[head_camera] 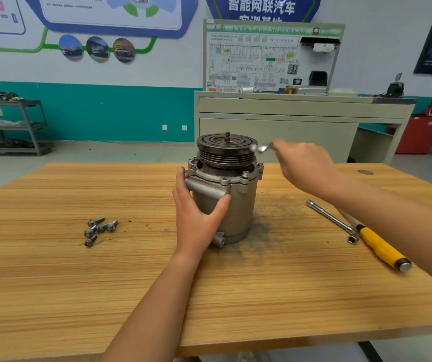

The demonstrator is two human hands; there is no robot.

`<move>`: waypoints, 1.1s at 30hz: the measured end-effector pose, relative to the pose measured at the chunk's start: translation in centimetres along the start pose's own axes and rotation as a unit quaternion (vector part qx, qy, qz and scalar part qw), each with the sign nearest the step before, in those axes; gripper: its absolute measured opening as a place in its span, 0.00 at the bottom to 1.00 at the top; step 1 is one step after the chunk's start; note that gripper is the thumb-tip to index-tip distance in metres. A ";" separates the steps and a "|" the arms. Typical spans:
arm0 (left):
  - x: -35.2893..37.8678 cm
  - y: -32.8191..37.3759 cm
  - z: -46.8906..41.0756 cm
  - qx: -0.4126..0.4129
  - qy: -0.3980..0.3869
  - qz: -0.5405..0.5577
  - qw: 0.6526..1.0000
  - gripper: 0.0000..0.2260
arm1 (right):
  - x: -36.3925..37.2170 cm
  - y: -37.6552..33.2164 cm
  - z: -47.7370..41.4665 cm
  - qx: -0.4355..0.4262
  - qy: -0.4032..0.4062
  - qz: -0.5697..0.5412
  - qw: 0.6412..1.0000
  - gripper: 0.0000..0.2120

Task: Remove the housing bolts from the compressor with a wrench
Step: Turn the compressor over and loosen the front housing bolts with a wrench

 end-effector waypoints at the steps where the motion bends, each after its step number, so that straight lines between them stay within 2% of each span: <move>1: 0.0 0.0 0.0 0.000 -0.001 0.000 1.000 0.41 | -0.8 0.6 0.6 0.028 0.015 -0.065 0.997 0.14; 3: 0.1 0.0 -0.1 0.000 -0.001 -0.001 1.000 0.41 | -2.3 1.1 2.1 0.056 0.032 -0.149 0.987 0.16; 4: 0.1 0.1 -0.1 0.000 -0.001 0.000 1.000 0.41 | -3.0 1.2 2.8 0.057 0.023 -0.147 0.987 0.15; 9: 0.1 0.0 0.0 -0.002 0.003 -0.003 1.000 0.43 | -3.9 -0.4 5.4 0.031 -0.083 0.018 0.996 0.13; 14: 0.2 -0.1 0.0 -0.001 0.008 -0.002 1.000 0.43 | -4.1 -2.3 5.5 -0.001 -0.123 0.081 0.989 0.15; 21: 0.2 0.1 0.0 0.004 0.012 0.001 1.000 0.42 | -5.3 -4.3 5.4 -0.120 -0.109 0.245 0.956 0.20; 28: 0.2 0.1 0.1 -0.002 0.008 0.005 1.000 0.42 | -4.1 -3.3 5.1 -0.146 -0.075 0.271 0.948 0.25; 33: 0.2 0.1 0.1 -0.004 0.008 0.002 1.000 0.42 | -3.3 -1.6 3.2 -0.161 -0.042 0.251 0.954 0.19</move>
Point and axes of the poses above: each hand's wrist, its own z-axis away from the middle knuckle, its own x-axis out of the palm, y = z × x, the point moved 3 cm from there along -z, towards the middle knuckle, and after that the axes turned 11 degrees about x, right-handed, at the moved point
